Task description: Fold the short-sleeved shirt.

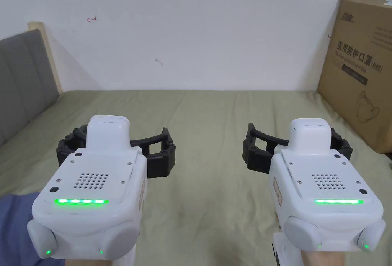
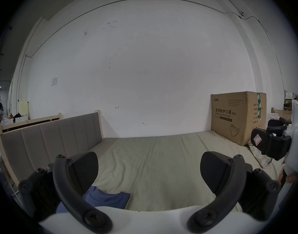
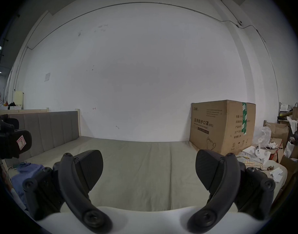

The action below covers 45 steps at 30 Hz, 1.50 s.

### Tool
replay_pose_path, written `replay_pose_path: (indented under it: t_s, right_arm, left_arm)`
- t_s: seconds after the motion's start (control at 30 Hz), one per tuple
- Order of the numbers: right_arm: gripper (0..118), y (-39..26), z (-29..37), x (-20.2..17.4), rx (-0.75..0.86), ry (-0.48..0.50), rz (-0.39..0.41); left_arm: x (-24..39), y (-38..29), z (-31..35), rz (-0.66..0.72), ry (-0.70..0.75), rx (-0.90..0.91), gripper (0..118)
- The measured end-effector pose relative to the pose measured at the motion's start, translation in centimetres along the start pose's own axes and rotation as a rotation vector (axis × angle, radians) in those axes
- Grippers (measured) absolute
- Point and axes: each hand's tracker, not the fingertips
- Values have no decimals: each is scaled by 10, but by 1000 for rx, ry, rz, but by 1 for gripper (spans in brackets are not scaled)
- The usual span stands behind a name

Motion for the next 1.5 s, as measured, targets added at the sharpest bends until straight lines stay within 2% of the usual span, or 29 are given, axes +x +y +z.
replay_pose_path:
  t_s: [1.5]
  right_arm:
    - [113,-3,-3,2,-29,0,8]
  left_arm:
    - [-3,-4,-2,-4,6,-10,118]
